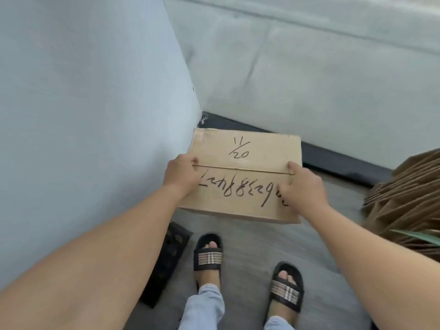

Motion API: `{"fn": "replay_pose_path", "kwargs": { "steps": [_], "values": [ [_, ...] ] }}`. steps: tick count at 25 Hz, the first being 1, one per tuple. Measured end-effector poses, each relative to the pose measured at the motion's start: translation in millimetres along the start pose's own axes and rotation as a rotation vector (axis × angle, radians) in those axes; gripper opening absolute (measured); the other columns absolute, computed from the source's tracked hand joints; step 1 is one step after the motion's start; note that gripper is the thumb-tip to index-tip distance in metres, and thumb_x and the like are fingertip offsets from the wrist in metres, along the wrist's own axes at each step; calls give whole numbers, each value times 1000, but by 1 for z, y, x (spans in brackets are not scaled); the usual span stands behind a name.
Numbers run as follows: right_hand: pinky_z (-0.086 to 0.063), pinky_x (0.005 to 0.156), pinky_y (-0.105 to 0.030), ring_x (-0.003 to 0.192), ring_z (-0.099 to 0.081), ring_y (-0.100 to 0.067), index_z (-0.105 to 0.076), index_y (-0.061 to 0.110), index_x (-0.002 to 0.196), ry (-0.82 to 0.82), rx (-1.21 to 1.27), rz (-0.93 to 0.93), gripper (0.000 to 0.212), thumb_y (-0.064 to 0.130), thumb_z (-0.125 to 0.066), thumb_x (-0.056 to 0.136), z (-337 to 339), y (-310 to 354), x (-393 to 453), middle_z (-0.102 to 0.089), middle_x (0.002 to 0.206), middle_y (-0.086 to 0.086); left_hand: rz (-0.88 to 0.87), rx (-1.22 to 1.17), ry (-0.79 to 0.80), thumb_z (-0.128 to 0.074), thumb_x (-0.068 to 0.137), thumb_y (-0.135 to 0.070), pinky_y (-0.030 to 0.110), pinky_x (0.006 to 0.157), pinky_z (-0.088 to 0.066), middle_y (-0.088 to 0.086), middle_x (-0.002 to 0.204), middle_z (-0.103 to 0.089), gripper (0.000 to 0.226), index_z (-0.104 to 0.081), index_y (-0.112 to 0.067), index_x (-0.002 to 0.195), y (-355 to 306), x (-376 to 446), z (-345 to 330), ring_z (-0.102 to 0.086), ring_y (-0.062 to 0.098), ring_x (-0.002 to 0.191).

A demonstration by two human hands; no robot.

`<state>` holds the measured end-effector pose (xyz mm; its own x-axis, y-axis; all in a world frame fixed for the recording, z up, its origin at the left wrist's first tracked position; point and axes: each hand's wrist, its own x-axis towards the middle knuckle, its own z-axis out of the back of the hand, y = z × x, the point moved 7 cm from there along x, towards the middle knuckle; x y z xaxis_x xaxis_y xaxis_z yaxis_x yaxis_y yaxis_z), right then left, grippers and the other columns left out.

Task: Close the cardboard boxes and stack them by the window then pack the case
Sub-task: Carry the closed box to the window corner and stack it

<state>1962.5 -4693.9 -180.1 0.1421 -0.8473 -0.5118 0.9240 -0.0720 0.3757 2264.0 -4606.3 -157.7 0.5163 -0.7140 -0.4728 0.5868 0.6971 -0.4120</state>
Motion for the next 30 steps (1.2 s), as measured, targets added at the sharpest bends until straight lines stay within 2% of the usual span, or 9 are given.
{"fn": "replay_pose_path", "kwargs": {
  "steps": [4,7,11,15,18,20,24,27,30],
  "values": [
    [-42,77,-36,96,-48,-29,-40,26,143,3,3,-28,63,31,-60,83,-60,3,52,-56,120,-10,-38,17,52,-70,80,-8,23,77,-42,13,115,-68,41,-65,-7,121,34,55,-51,-62,33,106],
    [-39,71,-34,90,-43,-25,-44,26,135,35,47,-57,57,28,-62,81,-96,-3,75,-58,116,-8,-16,-23,39,-73,80,-10,17,83,-36,8,127,-66,53,-62,-10,131,51,94,-67,-61,27,115],
    [-40,71,-35,92,-44,-24,-45,28,132,95,89,-85,55,31,-66,81,-129,-9,78,-52,108,-3,51,-122,93,-80,76,-15,26,99,-47,5,131,-64,64,-59,-12,137,67,133,-81,-61,22,116],
    [-39,76,-34,94,-45,-23,-45,26,131,115,87,-36,57,33,-70,80,-143,4,91,-53,117,-4,84,-201,139,-85,74,-17,36,104,-47,5,135,-60,75,-53,-9,142,87,152,-86,-59,21,118],
    [-39,76,-34,94,-49,-27,-48,27,119,114,95,-27,47,35,-70,79,-143,12,102,-56,114,-6,66,-240,162,-85,75,-18,34,104,-47,5,136,-59,77,-52,-8,143,95,158,-85,-58,19,119],
    [-42,79,-36,99,-51,-30,-48,26,125,140,71,-18,50,35,-70,81,-144,14,101,-55,118,-8,60,-189,169,-82,77,-20,33,102,-47,5,133,-60,69,-55,-8,139,93,159,-83,-59,21,118],
    [-39,83,-34,116,-52,-35,-46,20,139,132,51,-39,56,36,-62,88,-128,15,100,-52,133,-13,-2,317,67,-62,80,-26,40,97,-48,13,126,-55,36,-65,-10,113,61,142,-74,-55,33,115],
    [-44,90,-36,126,-51,-33,-49,16,144,109,69,-55,59,39,-58,90,-89,21,87,-53,143,-10,-80,388,162,-60,81,-32,36,81,-51,12,112,-65,30,-64,-11,103,16,105,-82,-59,32,97],
    [-44,96,-36,130,-50,-28,-50,16,144,103,92,-11,59,43,-58,93,-28,26,58,-55,145,-4,-170,318,292,-56,87,-38,36,88,-52,12,121,-67,45,-62,-11,122,-44,64,-82,-61,32,109]
  ]
}}
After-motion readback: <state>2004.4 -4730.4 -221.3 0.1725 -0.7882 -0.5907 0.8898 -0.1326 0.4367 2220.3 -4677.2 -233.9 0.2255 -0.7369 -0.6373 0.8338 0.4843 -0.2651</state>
